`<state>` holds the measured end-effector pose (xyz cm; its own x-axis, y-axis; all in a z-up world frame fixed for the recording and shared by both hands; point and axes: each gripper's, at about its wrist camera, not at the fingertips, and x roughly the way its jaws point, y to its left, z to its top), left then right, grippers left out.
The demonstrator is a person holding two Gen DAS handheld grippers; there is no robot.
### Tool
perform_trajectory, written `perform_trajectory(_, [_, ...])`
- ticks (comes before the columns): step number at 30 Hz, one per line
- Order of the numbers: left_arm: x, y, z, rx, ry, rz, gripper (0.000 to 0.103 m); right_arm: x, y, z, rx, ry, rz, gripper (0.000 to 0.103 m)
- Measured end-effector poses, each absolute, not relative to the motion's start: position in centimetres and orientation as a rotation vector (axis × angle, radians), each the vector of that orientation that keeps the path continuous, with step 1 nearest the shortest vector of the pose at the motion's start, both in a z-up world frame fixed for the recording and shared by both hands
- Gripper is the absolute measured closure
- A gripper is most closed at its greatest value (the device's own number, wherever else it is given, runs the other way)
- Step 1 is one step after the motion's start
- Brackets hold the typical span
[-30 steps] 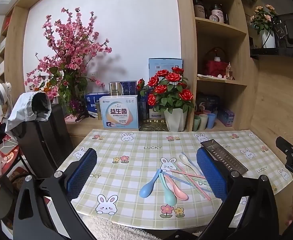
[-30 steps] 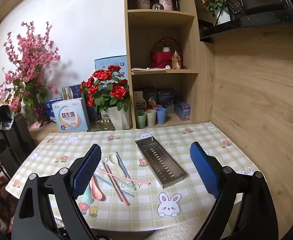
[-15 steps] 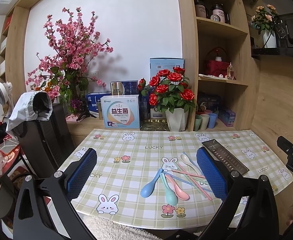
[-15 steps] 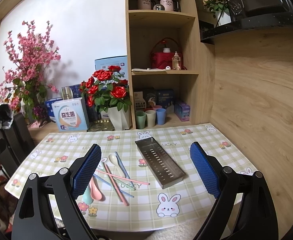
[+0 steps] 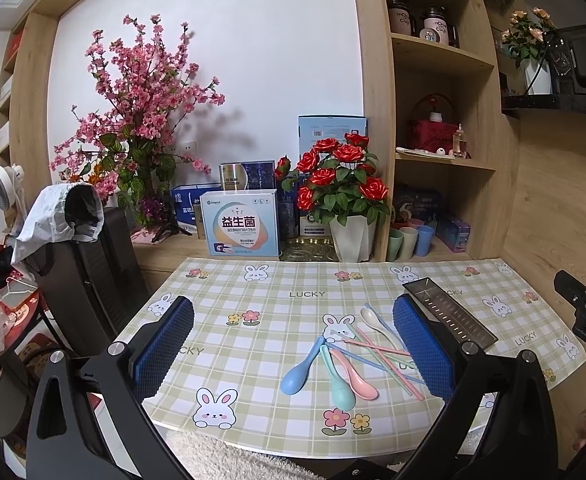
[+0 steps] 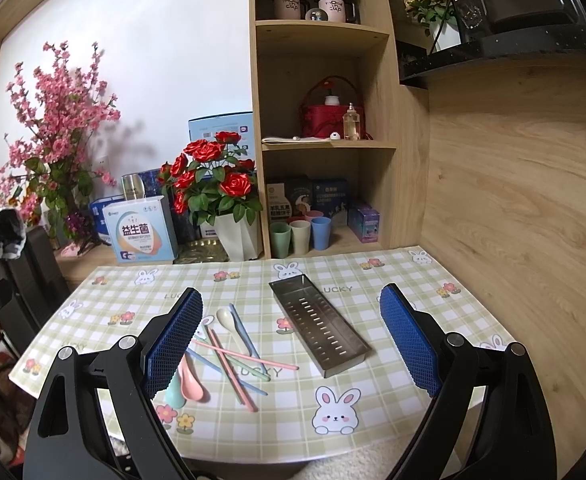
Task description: Organize utensils
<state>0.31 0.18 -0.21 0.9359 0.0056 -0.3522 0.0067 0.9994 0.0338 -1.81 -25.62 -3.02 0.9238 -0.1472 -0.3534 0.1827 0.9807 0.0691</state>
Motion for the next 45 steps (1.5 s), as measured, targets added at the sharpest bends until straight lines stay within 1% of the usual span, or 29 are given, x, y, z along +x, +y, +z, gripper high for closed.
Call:
perform_trajectory(39, [0.3, 0.3, -0.4, 0.029, 0.363, -0.007, 0.005, -1.7, -25.6, -3.1, 0.101, 0.356, -0.168, 0.016])
perform_trajectory(45, [1.6, 1.1, -0.5, 0.000, 0.395, -0.047, 0.005, -1.0, -26.4, -3.4, 0.128, 0.378, -0.143, 0.016])
